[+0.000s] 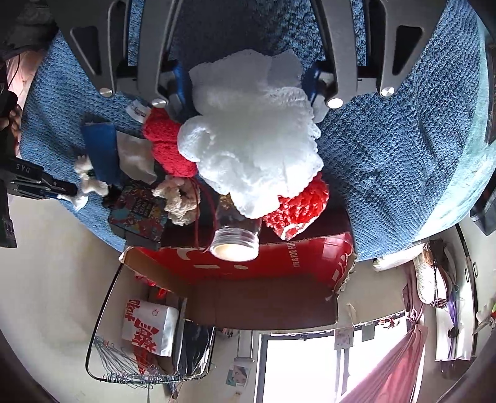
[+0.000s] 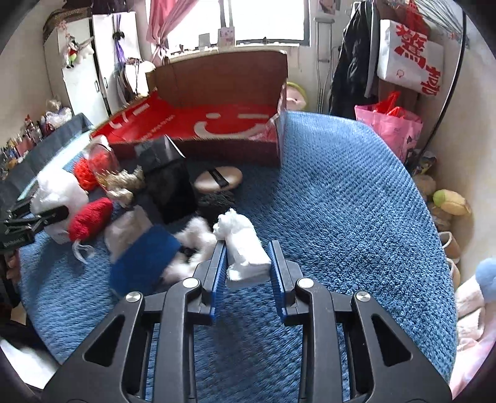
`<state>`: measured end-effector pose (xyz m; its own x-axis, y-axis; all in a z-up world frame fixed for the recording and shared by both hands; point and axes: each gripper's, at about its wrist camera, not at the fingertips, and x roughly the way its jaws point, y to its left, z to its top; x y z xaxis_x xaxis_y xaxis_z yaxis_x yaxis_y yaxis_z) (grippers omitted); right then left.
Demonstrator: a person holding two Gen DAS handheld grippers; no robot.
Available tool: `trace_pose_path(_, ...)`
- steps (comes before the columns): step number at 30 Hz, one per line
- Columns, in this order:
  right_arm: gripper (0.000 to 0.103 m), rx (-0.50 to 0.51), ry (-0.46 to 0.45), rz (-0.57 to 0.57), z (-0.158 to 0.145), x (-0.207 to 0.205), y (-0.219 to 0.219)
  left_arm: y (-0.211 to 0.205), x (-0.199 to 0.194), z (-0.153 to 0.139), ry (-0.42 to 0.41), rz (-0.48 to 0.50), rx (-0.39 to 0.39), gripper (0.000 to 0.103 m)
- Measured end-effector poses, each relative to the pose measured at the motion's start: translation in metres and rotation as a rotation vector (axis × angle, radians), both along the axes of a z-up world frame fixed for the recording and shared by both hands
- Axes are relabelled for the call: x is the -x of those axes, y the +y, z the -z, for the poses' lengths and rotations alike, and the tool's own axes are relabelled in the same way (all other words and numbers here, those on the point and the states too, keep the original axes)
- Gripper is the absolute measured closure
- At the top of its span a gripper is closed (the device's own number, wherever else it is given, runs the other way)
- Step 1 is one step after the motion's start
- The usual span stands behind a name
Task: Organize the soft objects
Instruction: 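Carry the white puff and white cloth figure over the red box with both tools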
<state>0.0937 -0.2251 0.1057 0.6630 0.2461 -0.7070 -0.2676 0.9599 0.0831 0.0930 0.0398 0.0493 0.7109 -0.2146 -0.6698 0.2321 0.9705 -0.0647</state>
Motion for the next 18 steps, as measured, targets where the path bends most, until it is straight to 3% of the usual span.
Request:
trace_pose_path(6,0.078,-0.046,-0.032,-0.036,-0.011,0.021,0.019,0.003,0.013,-0.006,-0.016,0.007,0.021,0.045)
trace_pose_path(18,0.078,-0.092,-0.015,-0.132,0.002,0.044,0.062,-0.005,0.036,-0.01,-0.032,0.05,0.056,0.045)
